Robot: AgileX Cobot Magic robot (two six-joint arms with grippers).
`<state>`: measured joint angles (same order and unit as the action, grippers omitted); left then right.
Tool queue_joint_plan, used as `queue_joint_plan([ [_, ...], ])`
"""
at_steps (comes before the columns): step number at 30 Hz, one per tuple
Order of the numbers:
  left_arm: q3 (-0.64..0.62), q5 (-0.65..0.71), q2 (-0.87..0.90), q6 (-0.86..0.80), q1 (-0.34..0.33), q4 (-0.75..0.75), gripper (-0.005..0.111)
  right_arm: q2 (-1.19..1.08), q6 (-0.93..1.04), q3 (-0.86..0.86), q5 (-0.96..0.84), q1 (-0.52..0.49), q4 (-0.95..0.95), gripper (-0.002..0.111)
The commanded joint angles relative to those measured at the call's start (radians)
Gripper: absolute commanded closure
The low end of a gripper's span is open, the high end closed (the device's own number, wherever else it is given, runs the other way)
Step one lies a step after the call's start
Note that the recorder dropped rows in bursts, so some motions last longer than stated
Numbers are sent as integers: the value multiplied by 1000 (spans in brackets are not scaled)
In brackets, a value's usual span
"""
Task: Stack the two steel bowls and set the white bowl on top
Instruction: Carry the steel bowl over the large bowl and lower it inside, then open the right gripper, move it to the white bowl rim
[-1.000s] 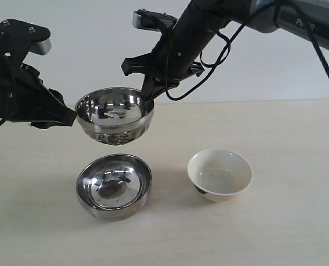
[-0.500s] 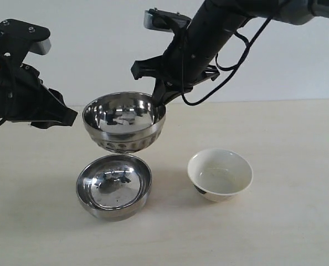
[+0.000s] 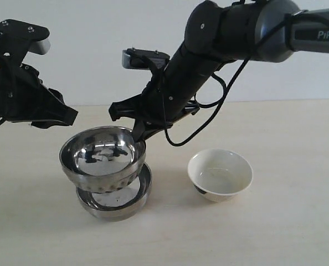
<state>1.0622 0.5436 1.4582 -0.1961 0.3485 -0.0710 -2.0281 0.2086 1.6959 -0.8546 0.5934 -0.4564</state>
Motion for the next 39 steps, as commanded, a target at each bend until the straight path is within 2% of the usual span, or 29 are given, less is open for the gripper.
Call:
queue_joint_plan([
  [1,-5,-1,-1,16,-4,-11,66,-37,24,-1,27,4,-25,108],
  [28,-5,2,-1,16,-4,-17,66,-99,36,-1,55,7,27,108],
  [34,-5,6,-1,19,-4,-18,66,-99,36,-1,47,7,27,74],
  [39,-5,6,-1,21,-4,-18,66,-90,17,-1,33,7,80,72],
])
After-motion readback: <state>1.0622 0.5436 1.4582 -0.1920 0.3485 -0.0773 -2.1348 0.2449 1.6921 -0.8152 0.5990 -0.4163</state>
